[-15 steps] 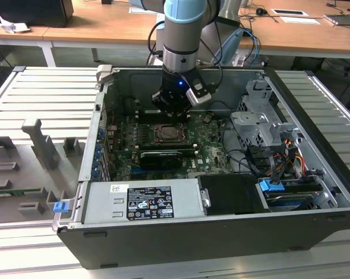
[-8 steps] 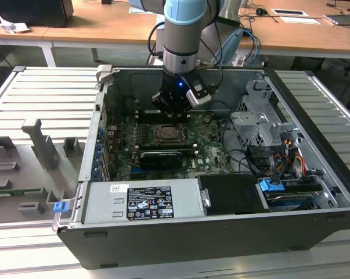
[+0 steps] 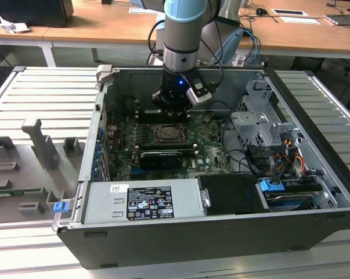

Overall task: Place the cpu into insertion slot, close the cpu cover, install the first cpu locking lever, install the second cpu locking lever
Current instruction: 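Install the first cpu locking lever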

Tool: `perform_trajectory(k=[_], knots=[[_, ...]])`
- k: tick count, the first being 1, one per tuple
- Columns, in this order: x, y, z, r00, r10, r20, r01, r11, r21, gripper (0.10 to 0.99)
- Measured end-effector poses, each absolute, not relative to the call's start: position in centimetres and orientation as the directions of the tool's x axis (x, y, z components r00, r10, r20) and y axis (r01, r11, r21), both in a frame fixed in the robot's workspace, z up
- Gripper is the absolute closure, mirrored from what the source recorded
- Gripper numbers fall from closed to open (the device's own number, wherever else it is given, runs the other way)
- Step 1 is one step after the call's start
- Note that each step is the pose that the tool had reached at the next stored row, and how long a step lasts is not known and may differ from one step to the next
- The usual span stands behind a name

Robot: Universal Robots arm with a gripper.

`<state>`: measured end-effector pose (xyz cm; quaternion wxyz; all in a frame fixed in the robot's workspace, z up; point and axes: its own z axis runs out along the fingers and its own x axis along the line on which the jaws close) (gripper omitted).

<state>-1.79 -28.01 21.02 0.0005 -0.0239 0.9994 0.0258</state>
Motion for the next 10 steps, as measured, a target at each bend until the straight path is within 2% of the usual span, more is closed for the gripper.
perform_trajectory(k=[10], knots=[[-1.79, -28.75, 21.17, -0.999, -0.048, -0.002, -0.048, 0.998, 0.051, 0.98]])
